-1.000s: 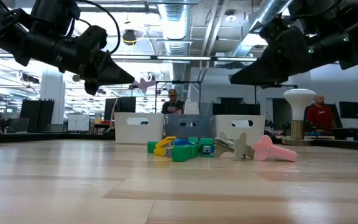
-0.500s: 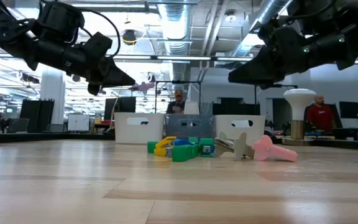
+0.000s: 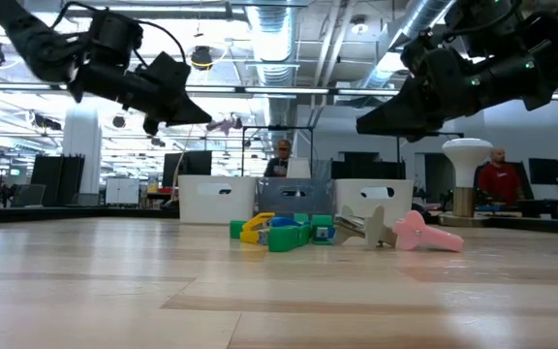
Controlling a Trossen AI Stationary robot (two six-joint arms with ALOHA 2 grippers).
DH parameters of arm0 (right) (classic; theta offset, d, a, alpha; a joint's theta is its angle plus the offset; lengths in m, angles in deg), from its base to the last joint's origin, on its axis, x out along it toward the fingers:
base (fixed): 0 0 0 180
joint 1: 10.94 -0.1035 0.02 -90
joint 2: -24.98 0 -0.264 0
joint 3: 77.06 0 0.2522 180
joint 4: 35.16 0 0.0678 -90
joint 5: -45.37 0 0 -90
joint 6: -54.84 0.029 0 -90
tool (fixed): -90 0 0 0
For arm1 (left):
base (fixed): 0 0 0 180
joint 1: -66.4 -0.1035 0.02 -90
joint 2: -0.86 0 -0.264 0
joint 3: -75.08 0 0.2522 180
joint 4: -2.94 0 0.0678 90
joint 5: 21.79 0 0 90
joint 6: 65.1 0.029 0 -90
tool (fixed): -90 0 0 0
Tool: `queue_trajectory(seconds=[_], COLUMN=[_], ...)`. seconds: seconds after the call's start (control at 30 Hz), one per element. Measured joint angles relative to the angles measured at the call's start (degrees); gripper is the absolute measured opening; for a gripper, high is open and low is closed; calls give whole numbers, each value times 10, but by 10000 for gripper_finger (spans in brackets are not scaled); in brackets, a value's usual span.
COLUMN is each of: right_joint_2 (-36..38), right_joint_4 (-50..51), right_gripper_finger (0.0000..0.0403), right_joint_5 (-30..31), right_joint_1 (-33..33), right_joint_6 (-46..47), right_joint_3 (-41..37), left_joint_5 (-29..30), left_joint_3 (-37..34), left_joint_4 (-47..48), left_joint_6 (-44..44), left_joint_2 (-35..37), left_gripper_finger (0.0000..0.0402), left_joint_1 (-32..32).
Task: Pick and place Stapler, Stapler remover, tape
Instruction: Put the purple stapler remover into the left white bin
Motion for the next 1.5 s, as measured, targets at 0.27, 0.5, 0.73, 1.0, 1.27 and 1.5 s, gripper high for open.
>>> queue_trajectory(seconds=[0.27,0.5,0.73,1.0,1.27,1.5], right_joint_2=[0,0,0,0,0,0], right_joint_4=[4,6,8,22,40,43], right_gripper_finger=[117,117,117,117,117,117], right_joint_5=[0,0,-1,-1,-1,-1], right_joint_1=[0,0,0,0,0,-1], right_joint_6=[0,0,0,1,15,16], right_joint_3=[0,0,0,0,0,0], left_joint_5=[-53,-53,-64,-79,-78,-63], left_joint_3=[140,254,310,322,322,322], left_joint_4=[236,381,395,395,398,404], left_joint_6=[59,110,129,145,154,161], left_joint_2=[0,-48,-158,-250,-271,-271], left_gripper_finger=[2,2,2,2,2,2], left_joint_1=[-57,-84,-84,-88,-88,-88])
